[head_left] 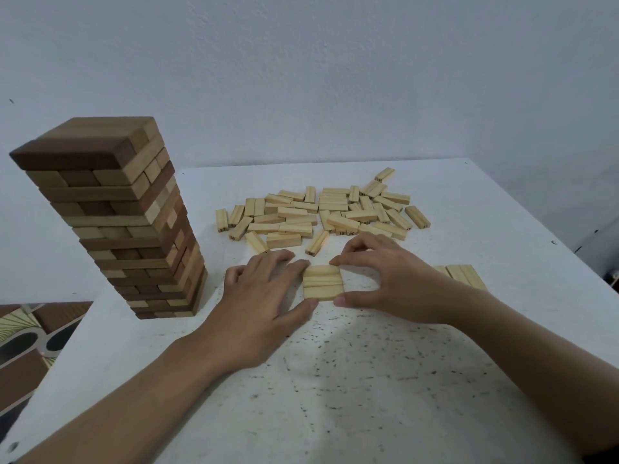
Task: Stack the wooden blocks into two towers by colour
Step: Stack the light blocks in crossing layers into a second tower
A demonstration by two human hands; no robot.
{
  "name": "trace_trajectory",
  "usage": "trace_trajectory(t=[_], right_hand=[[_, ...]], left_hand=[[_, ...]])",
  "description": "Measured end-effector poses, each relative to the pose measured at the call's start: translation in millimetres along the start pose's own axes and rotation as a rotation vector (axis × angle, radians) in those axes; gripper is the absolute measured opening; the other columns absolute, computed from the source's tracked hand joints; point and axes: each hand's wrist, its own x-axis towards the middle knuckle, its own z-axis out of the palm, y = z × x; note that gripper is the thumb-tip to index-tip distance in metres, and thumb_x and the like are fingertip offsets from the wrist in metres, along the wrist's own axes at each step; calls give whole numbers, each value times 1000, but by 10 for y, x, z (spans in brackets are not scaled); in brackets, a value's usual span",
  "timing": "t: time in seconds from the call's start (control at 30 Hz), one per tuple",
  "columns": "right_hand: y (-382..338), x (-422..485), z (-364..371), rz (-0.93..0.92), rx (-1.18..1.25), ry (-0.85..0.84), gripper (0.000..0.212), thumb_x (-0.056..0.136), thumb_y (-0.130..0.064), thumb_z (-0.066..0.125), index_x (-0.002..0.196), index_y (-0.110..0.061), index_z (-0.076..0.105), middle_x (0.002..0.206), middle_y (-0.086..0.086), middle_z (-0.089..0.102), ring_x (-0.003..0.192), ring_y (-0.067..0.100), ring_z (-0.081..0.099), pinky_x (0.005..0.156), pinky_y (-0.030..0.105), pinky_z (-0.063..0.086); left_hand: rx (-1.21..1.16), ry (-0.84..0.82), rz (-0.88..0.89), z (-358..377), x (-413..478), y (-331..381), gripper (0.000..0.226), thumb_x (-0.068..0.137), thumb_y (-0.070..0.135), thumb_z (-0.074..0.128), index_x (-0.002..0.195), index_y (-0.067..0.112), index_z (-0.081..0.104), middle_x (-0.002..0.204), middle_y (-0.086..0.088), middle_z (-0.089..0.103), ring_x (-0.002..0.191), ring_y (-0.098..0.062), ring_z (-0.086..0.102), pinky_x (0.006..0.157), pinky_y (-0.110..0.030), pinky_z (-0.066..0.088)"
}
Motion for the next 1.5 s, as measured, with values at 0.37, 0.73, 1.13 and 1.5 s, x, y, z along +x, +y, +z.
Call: trace_trajectory(t=[0.37,0.73,1.13,1.5], right_hand=[[6,6,25,-47,-103,-32,65,91,-65,56,147,-33,49,133,-14,38,126,5,28,102,24,25],[41,-125,-121,-186,-163,-40,45,98,-59,49,134,-32,51,127,-20,41,128,2,24,111,33,25],[588,-589,-550,-54,0,19,46,90,-59,57,132,-41,53,129,-26,46,131,-2,29,107,16,25],[1148,-949,-727,122,127,-26,45,81,-62,59,124,-51,51,125,-38,44,129,-7,32,97,14,33]], left_hand=[[-135,-10,13,-46,-3,-49,63,89,72,34,145,43,36,142,31,25,127,25,6,105,-22,10],[-115,18,102,-87,3,100,52,87,77,29,122,40,39,122,24,31,125,3,26,101,-19,20],[-117,13,251,-9,511,690,59,88,78,29,125,34,41,120,18,32,118,0,29,98,-29,22],[-230,-12,253,337,889,1209,56,92,75,41,126,31,45,121,16,33,123,-3,27,103,-34,21]])
